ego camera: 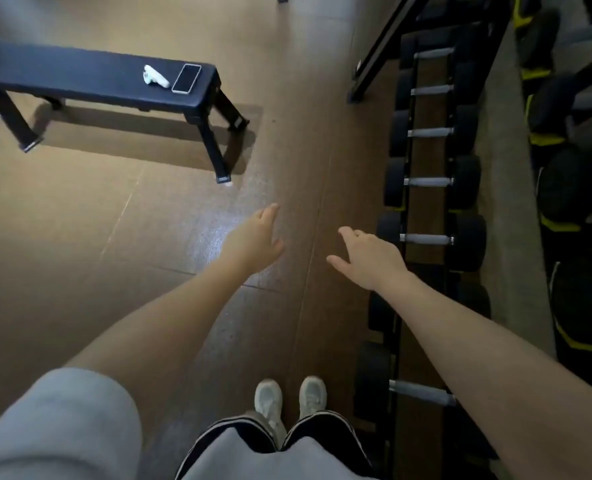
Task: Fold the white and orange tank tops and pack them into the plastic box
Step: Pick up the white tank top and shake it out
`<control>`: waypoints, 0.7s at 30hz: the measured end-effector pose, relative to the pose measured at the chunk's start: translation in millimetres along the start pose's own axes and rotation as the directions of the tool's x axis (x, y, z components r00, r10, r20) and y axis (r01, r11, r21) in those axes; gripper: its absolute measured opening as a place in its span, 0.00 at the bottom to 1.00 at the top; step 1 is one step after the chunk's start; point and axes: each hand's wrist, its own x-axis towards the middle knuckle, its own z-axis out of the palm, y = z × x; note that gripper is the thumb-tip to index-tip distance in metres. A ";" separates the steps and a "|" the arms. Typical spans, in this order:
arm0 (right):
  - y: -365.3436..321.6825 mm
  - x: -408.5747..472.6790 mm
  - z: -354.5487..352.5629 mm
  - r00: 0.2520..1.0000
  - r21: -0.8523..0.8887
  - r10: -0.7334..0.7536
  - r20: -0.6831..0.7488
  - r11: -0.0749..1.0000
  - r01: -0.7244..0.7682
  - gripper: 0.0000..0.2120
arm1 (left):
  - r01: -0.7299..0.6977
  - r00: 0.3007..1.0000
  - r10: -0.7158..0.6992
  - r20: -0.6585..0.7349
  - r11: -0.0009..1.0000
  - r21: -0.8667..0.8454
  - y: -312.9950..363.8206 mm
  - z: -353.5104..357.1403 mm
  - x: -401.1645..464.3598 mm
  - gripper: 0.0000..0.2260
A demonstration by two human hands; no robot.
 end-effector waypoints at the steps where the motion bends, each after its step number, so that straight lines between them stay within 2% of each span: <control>1: 2.3 0.2 -3.9 1.000 -0.010 -0.004 0.015 1.000 0.004 0.28 | 0.014 1.000 -0.014 0.013 1.000 0.006 3.7 -1.4 -0.5 0.28; 6: 19.8 18.4 -38.2 0.999 -0.005 -0.035 0.016 0.999 0.035 0.26 | -0.014 0.994 0.012 -0.108 1.000 -0.015 23.3 -26.3 18.0 0.26; 9: 25.4 45.5 -68.9 0.994 -0.095 -0.101 0.032 0.990 0.103 0.22 | -0.066 0.978 0.067 -0.199 0.998 0.008 32.0 -57.9 43.0 0.26; 13: 15.9 112.0 -117.9 0.994 -0.113 -0.099 -0.045 0.989 0.093 0.21 | -0.106 0.948 0.118 -0.297 0.993 0.058 26.6 -114.1 100.4 0.24; 17: -0.4 188.0 -139.2 0.994 -0.146 -0.108 -0.030 0.984 0.103 0.21 | -0.091 0.944 0.127 -0.306 0.987 0.129 -3.2 -150.2 164.0 0.23; 21: -5.8 276.9 -166.6 0.998 -0.128 -0.065 -0.015 0.990 0.062 0.20 | -0.112 0.964 0.142 -0.226 0.984 0.140 -40.0 -190.0 247.4 0.23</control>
